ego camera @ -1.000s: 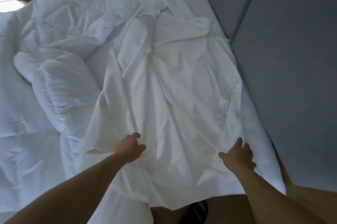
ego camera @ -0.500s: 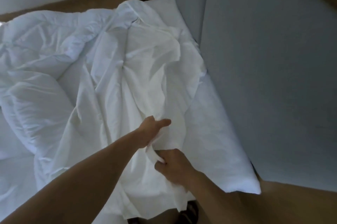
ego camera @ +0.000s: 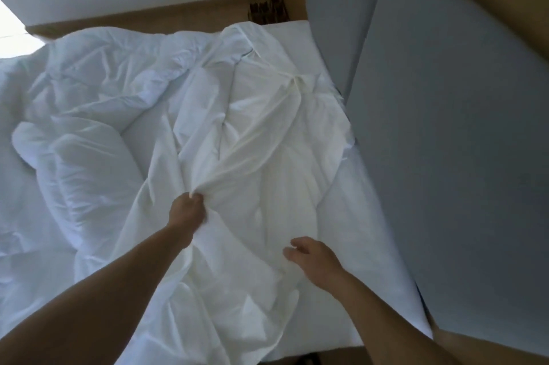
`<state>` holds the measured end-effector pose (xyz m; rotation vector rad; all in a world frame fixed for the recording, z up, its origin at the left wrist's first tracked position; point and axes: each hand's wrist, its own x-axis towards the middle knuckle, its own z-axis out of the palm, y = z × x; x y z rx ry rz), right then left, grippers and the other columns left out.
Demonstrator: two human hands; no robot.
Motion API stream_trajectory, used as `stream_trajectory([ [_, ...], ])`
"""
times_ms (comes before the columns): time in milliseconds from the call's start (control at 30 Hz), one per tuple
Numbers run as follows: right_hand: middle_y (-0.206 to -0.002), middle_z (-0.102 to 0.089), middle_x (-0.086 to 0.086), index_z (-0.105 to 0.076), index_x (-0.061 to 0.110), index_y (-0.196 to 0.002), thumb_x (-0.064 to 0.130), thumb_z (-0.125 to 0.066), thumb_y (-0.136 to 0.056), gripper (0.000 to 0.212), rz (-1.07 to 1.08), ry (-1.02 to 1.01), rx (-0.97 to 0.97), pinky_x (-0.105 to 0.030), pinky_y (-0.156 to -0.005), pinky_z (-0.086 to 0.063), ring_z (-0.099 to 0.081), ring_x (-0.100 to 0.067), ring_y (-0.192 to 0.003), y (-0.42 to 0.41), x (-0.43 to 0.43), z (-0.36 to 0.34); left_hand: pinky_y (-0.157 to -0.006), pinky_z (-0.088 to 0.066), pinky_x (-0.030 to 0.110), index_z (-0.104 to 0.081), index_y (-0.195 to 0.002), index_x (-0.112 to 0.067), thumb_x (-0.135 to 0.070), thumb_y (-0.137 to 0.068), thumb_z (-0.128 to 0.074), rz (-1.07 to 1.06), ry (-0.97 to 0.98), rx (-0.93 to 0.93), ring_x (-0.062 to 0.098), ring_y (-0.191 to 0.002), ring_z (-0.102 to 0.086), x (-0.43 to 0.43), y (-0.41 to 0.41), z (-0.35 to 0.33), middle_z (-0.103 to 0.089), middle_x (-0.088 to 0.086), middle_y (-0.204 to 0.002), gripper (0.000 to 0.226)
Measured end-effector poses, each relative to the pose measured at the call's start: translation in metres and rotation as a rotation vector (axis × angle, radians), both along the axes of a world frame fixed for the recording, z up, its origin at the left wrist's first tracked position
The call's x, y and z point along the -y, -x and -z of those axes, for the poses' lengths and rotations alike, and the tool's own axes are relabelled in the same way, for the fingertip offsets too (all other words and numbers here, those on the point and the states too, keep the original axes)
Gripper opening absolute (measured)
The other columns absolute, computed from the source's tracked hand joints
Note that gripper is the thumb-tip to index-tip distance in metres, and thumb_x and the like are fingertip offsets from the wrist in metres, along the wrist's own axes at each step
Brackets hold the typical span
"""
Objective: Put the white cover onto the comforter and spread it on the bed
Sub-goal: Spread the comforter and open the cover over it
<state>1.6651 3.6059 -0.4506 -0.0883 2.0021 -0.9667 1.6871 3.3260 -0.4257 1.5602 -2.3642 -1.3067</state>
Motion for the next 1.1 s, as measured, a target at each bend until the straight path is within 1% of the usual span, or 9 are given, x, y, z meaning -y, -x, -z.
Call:
stream_trajectory([
  [167,-0.154,-0.039,-0.009,-0.03,0.013,-0.153,0.042,-0.054,-0.096,0.068,0.157,-0.224,-0.013,-0.033,-0.107,-0.037,-0.043,-0.025,-0.137,0.013,0.001,0.04,-0.081,-0.042,0.04,-0.056,-0.114,0.009,-0.016,-0.102,-0.039,-0.043,0.146,0.105,0.042,-0.099,-0.057,0.044,-0.02,0.024,-0.06,0.03,-0.111,0.033],
  [367,-0.148,-0.041,-0.015,-0.026,0.007,-0.153,0.03,-0.066,-0.089,0.078,0.529,-0.21,0.035,-0.041,-0.102,-0.045,-0.049,-0.035,-0.128,0.026,0.035,0.086,-0.052,-0.041,0.032,-0.057,-0.102,0.0,-0.006,-0.092,-0.047,0.003,0.035,0.214,0.029,-0.069,-0.057,0.072,-0.032,0.059,-0.061,0.02,-0.092,0.015],
  [500,-0.135,-0.053,-0.015,-0.038,0.004,-0.142,0.024,-0.074,-0.084,0.071,0.788,-0.156,0.069,-0.045,-0.096,-0.051,-0.058,-0.037,-0.113,0.032,0.051,0.109,-0.071,-0.051,0.042,-0.06,-0.098,-0.003,-0.017,-0.09,-0.057,-0.04,0.016,0.149,0.035,-0.081,-0.06,0.091,-0.03,0.074,-0.064,0.018,-0.093,0.016],
  [633,-0.11,-0.067,-0.015,-0.058,0.003,-0.123,0.01,-0.069,-0.087,0.039,0.895,0.032,0.213,-0.038,-0.078,-0.054,-0.065,-0.031,-0.09,0.037,0.068,0.101,-0.072,-0.046,0.039,-0.065,-0.097,0.001,-0.032,-0.1,-0.047,-0.082,0.003,0.071,0.035,-0.081,-0.06,0.1,-0.024,0.077,-0.064,0.022,-0.092,0.038],
  [767,-0.086,-0.066,0.0,-0.068,0.012,-0.095,0.005,-0.058,-0.087,0.014,0.838,0.125,-0.1,-0.033,-0.079,-0.048,-0.061,-0.023,-0.082,0.048,0.101,0.048,-0.082,-0.048,0.044,-0.065,-0.104,0.001,-0.033,-0.104,-0.036,-0.09,0.125,0.035,0.04,-0.092,-0.06,0.115,-0.022,0.058,-0.064,0.024,-0.101,0.044],
  [867,-0.064,-0.056,0.006,-0.056,0.022,-0.065,0.015,-0.054,-0.085,0.021,0.664,0.181,-0.288,-0.035,-0.069,-0.043,-0.054,-0.021,-0.068,0.049,0.135,0.002,-0.068,-0.051,0.038,-0.063,-0.116,-0.006,-0.015,-0.099,-0.042,-0.005,0.13,0.011,0.036,-0.082,-0.06,0.12,-0.019,0.044,-0.065,0.022,-0.105,0.028],
  [933,-0.068,-0.06,0.001,-0.061,0.019,-0.071,0.028,-0.051,-0.083,0.018,0.392,0.18,-0.325,-0.035,-0.07,-0.044,-0.057,-0.023,-0.071,0.039,0.163,-0.024,-0.056,-0.049,0.029,-0.055,-0.134,-0.02,-0.013,-0.097,-0.049,0.063,-0.083,-0.061,0.026,-0.074,-0.06,0.109,-0.012,0.027,-0.066,0.015,-0.108,0.038],
  [1033,-0.1,-0.071,-0.012,-0.069,0.009,-0.103,0.03,-0.052,-0.091,0.029,-0.05,0.088,-0.338,-0.032,-0.08,-0.047,-0.064,-0.029,-0.095,0.012,0.197,-0.046,-0.064,-0.057,0.037,-0.046,-0.14,-0.041,-0.042,-0.097,-0.055,0.12,-0.514,-0.123,0.03,-0.088,-0.067,0.088,0.007,-0.006,-0.062,0.004,-0.119,0.044],
  [1100,-0.111,-0.07,-0.01,-0.066,0.011,-0.116,0.026,-0.053,-0.093,0.03,-0.218,0.05,-0.321,-0.031,-0.085,-0.047,-0.063,-0.029,-0.103,-0.003,0.205,-0.049,-0.07,-0.059,0.041,-0.053,-0.135,-0.038,-0.056,-0.093,-0.054,0.172,-0.696,-0.067,0.032,-0.097,-0.067,0.082,0.015,-0.021,-0.059,0.001,-0.125,0.046],
])
